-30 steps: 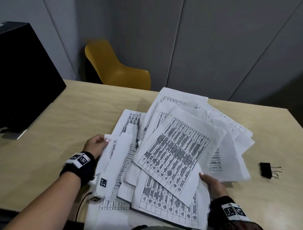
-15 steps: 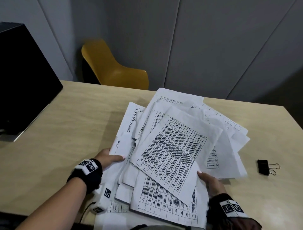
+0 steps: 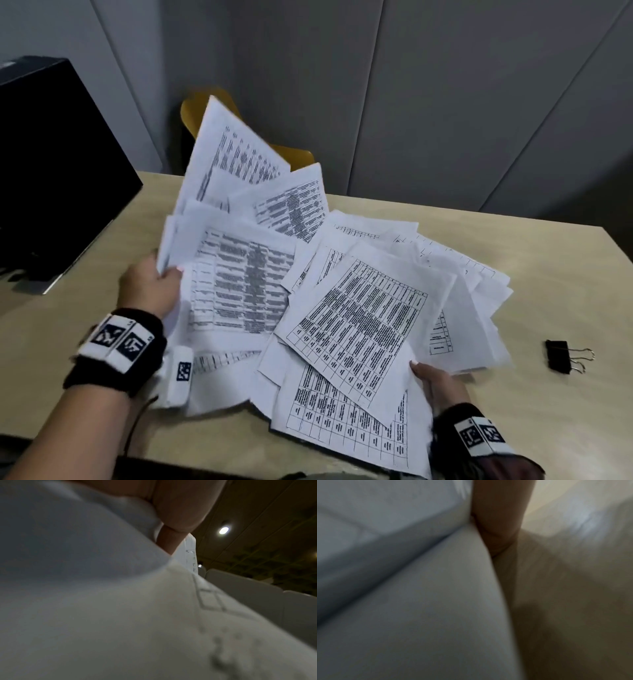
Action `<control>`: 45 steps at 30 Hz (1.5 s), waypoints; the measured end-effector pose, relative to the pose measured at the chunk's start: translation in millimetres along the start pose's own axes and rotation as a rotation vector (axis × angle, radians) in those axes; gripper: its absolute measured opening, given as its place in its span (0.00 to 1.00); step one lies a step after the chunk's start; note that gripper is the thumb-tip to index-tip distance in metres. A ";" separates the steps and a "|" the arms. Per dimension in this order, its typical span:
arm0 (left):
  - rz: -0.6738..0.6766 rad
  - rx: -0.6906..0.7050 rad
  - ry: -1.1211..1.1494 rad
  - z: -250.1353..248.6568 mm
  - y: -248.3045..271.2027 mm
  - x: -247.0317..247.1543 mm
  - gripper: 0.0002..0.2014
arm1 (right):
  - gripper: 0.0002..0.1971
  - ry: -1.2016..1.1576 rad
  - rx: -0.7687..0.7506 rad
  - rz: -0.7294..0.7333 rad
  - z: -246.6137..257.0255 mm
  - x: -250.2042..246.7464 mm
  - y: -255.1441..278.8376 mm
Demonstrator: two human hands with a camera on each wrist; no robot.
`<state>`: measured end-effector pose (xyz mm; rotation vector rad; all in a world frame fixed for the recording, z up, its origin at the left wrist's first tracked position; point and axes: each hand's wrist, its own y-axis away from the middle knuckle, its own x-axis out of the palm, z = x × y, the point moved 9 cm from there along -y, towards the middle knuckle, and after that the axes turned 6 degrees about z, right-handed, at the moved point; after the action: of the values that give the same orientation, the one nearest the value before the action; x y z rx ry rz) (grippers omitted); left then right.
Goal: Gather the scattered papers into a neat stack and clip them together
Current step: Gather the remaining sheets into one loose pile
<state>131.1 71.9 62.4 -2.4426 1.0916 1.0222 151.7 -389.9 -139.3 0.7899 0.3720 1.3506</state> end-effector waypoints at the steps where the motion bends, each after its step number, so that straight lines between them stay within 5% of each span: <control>1: -0.045 0.048 -0.020 -13.1 -0.7 -14.7 0.13 | 0.03 0.008 0.000 -0.005 -0.1 0.1 -0.1; 6: -0.208 0.181 0.014 -46.0 -2.9 -62.3 0.10 | 0.17 0.090 0.035 -0.037 -5.9 -5.2 -4.7; 10: -0.114 0.185 -0.076 -49.2 5.9 -47.6 0.10 | 0.25 0.085 0.045 -0.016 -6.6 -1.1 -0.7; 13: -0.017 0.083 -0.137 -25.0 13.0 -28.1 0.12 | 0.37 0.071 0.036 -0.011 -5.5 -0.2 0.5; 17: 0.097 -0.142 -0.096 22.7 21.2 -11.3 0.09 | 0.13 0.111 0.093 0.061 -5.3 4.6 4.9; 22: 0.165 -0.347 0.026 67.5 40.6 -1.4 0.06 | 0.25 0.166 0.088 0.059 -1.8 6.2 6.3; 26: 0.155 -0.379 -0.005 84.2 50.4 -4.2 0.08 | 0.33 0.154 0.080 0.050 -3.5 6.7 6.2; 29: 0.105 -0.300 -0.083 70.3 51.6 -19.3 0.06 | 0.55 0.160 0.067 0.049 -11.9 -3.8 -12.2; 34: -0.017 -0.070 -0.227 28.9 51.0 -57.4 0.04 | 0.62 0.196 0.066 0.058 -21.0 -19.9 -35.0; 41: -0.165 0.107 -0.248 -0.8 65.2 -92.8 0.07 | 0.61 0.265 0.117 0.028 -15.6 -7.9 -11.1; 45: -0.203 0.257 -0.153 -34.7 84.9 -107.9 0.07 | 0.44 0.276 0.127 0.029 -12.6 -2.7 -1.8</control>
<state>35.6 55.3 165.7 -2.1794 0.8480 0.9252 144.2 -388.9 -149.8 0.7153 0.6707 1.4778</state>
